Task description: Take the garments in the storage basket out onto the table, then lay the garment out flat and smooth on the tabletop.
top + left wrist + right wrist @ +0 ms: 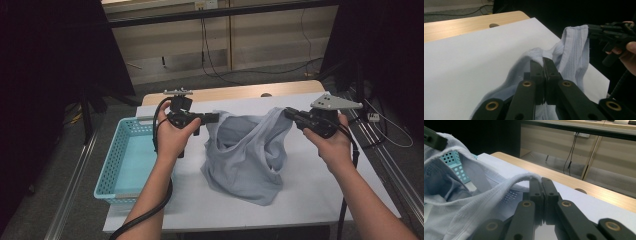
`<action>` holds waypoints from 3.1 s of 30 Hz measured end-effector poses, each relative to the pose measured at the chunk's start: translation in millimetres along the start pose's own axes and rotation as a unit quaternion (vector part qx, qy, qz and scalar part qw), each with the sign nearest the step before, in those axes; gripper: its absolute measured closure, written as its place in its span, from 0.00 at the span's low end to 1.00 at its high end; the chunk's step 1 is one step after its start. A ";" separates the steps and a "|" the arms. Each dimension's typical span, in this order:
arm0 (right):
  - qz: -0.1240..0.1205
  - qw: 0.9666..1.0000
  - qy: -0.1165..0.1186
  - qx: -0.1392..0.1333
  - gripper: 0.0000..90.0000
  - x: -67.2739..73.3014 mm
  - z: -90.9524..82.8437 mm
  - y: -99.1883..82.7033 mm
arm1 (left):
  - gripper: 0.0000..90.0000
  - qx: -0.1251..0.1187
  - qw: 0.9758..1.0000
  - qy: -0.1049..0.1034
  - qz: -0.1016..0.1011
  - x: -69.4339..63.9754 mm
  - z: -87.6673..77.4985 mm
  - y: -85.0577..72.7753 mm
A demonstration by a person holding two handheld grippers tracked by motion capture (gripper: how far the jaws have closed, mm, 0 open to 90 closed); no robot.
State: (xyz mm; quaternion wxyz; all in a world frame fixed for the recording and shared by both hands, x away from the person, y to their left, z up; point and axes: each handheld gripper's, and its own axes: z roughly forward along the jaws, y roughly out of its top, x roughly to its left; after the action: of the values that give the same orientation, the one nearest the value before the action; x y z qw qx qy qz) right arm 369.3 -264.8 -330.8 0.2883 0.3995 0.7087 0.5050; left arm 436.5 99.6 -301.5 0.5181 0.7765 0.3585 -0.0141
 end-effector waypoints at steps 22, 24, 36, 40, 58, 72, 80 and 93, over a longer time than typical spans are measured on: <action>0.000 0.999 -0.033 -0.039 0.99 -20.8 -3.7 43.9 | 0.98 -0.036 0.999 0.008 0.020 -19.0 -12.8 28.0; -0.001 0.999 -0.032 -0.038 0.99 -21.9 -2.8 43.9 | 0.98 -0.031 0.999 0.008 0.018 -16.8 -10.3 27.9; -0.002 0.998 -0.062 -0.026 0.99 -39.4 22.2 45.9 | 0.99 -0.055 0.998 0.032 0.014 9.4 6.9 45.9; 0.052 0.988 -0.143 -0.015 0.45 -52.8 51.4 64.2 | 0.65 -0.066 0.996 0.067 -0.005 28.9 22.6 60.9; 0.023 0.996 -0.056 0.067 0.28 -6.7 20.0 -51.6 | 0.19 0.044 0.993 0.098 0.043 25.5 58.7 -51.1; 0.033 0.995 -0.050 0.075 0.23 15.5 -6.8 -104.3 | 0.17 0.043 0.993 0.099 0.048 17.2 53.6 -83.3; 0.035 0.995 -0.050 0.081 0.23 14.8 -13.7 -115.9 | 0.17 0.039 0.993 0.100 0.050 19.6 53.9 -92.5; 0.034 0.994 -0.058 0.091 0.23 10.9 -14.0 -125.0 | 0.17 0.055 0.992 0.099 0.053 22.6 54.0 -102.4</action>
State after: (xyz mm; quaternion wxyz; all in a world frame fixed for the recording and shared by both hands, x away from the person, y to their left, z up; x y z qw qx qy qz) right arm 318.0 -283.6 -444.6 0.2742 0.4764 0.7201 0.4235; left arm 413.6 88.9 -416.7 0.4369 0.8192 0.3647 0.0709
